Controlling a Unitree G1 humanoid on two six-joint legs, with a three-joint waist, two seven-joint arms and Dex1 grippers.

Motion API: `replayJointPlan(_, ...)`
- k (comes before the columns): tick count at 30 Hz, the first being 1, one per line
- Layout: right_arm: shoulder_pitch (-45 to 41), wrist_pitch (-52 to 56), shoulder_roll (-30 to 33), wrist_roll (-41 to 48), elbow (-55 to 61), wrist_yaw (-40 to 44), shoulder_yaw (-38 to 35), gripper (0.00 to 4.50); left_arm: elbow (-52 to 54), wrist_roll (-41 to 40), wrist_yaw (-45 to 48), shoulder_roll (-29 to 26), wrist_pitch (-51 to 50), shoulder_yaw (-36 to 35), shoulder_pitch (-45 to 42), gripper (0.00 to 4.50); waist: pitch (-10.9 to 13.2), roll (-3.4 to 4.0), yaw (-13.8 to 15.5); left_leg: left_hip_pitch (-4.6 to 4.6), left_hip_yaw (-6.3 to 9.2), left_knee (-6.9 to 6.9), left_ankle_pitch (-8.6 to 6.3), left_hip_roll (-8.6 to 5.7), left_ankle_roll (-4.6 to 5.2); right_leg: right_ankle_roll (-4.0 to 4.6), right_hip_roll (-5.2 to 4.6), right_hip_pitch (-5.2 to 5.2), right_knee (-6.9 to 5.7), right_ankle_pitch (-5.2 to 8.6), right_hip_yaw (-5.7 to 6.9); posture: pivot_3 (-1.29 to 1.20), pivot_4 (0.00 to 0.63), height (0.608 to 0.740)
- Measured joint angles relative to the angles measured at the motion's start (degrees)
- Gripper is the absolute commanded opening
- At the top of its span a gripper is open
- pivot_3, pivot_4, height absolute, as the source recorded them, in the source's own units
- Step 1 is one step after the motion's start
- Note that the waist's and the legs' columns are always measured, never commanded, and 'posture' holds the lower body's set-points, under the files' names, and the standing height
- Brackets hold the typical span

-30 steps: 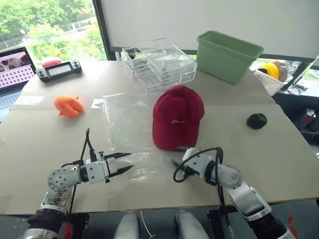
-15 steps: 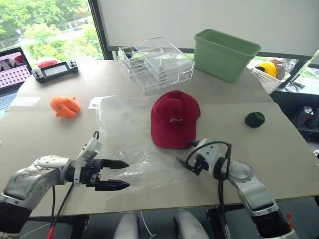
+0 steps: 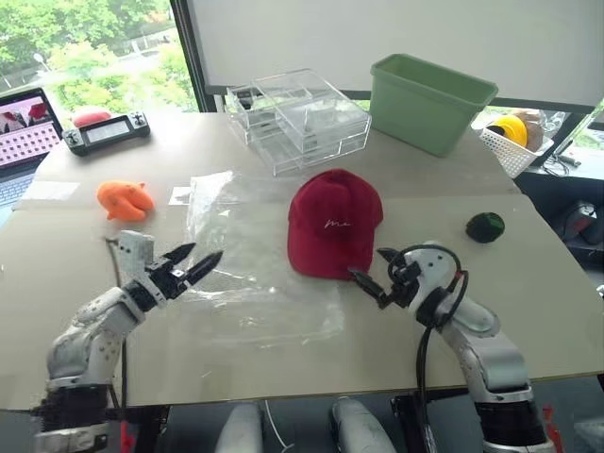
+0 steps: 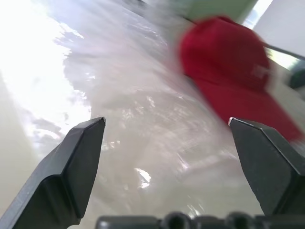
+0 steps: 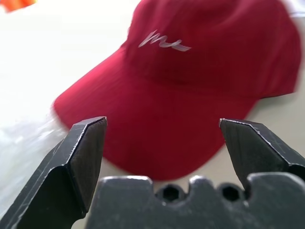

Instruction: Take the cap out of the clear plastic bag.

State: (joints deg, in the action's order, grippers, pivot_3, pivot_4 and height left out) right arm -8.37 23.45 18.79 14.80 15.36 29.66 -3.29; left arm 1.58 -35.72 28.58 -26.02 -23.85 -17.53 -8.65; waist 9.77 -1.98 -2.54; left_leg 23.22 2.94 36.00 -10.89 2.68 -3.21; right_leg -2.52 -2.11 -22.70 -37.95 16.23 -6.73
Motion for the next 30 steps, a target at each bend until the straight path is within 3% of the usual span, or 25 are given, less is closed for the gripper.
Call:
replayJointPlan(4,0.0,-2.7,-1.8,-1.1,-0.6,-5.8,-3.2,4.5,2.8,7.0,-18.5,10.0,3.4,-2.4,-0.4,4.48,0.0,-0.03,0.2,-0.02,0.03,0.02,0.0,-0.05,0.0,-0.01,-0.03,0.03,-0.03,-0.02,0.01,0.0,0.15,0.735)
replayJointPlan(10,-0.1,-7.2,-1.4,-6.3,-5.4,-12.4,-4.6,4.5,-1.8,16.8,-31.2,11.8,8.6,-4.1,-2.5,4.48,0.0,-0.03,0.0,-0.04,0.01,-0.01,0.0,-0.1,0.0,-0.03,-0.04,0.02,-0.01,-0.02,-0.02,0.0,0.15,0.735)
replayJointPlan(15,0.0,-11.2,1.2,-13.2,-9.7,-17.1,-4.5,4.5,-11.2,22.4,-31.4,8.0,14.0,-3.9,-3.5,4.48,0.0,-0.03,-0.1,-0.06,0.01,-0.03,0.0,-0.1,0.0,-0.03,-0.03,0.01,-0.02,-0.02,-0.02,0.0,0.15,0.735)
replayJointPlan(30,0.7,-15.6,1.4,-14.4,-14.2,-17.5,-4.5,4.5,-20.2,22.9,-29.6,7.4,23.2,-4.9,-6.3,4.48,0.0,-0.01,0.0,-0.36,0.01,-0.06,0.0,-0.1,-0.01,-0.26,-0.04,0.34,0.0,0.12,-0.01,0.0,0.15,0.735)
